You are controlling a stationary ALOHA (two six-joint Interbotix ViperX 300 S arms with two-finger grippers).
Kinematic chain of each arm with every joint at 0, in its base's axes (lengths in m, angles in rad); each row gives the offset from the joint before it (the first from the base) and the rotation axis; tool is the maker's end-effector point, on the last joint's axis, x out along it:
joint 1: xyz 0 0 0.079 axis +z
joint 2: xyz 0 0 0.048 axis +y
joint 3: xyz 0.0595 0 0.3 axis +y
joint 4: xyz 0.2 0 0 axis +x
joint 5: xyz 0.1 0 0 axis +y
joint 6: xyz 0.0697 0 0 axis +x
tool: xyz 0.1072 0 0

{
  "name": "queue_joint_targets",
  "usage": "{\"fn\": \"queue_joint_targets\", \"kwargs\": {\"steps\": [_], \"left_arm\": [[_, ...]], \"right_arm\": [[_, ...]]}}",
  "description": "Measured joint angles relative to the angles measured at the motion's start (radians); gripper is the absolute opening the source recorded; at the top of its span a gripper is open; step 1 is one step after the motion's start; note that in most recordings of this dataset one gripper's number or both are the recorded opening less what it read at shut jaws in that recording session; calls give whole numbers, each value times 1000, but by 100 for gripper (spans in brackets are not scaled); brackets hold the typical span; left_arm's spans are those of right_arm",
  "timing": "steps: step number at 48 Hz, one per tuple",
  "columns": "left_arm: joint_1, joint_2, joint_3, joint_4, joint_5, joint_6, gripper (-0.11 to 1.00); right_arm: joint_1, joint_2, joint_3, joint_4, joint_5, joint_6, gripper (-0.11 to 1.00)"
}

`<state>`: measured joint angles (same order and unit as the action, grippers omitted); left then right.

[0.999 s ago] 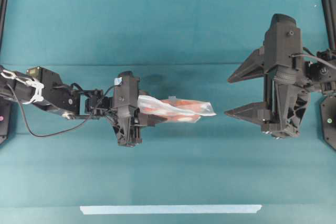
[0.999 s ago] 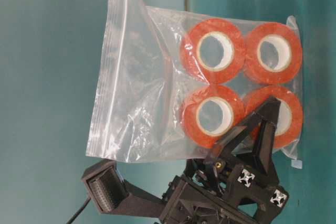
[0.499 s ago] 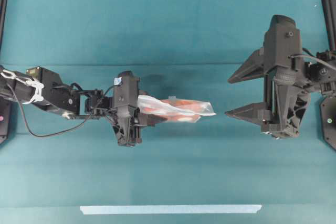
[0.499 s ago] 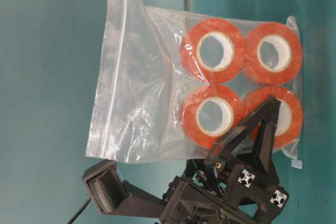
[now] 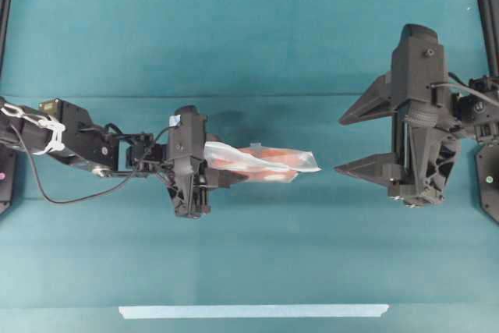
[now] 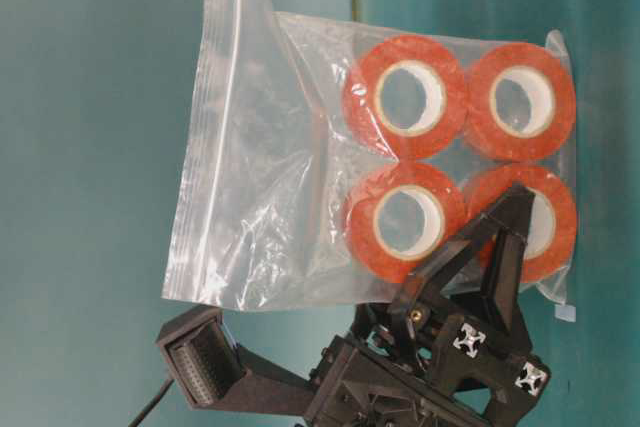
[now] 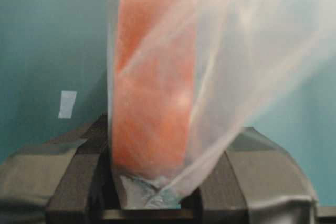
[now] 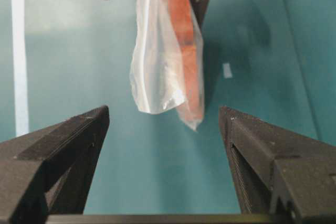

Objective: Hand over the clear zip bag and make it stand upright.

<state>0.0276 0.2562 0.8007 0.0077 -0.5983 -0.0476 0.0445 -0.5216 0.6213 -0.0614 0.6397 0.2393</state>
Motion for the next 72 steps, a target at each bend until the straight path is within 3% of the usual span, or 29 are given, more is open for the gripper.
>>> {"fn": "queue_joint_targets", "kwargs": {"steps": [72], "left_arm": [[-5,-2,8,0,2,-5,25]], "right_arm": [[8,0,23,3,-57,0,86]]}}
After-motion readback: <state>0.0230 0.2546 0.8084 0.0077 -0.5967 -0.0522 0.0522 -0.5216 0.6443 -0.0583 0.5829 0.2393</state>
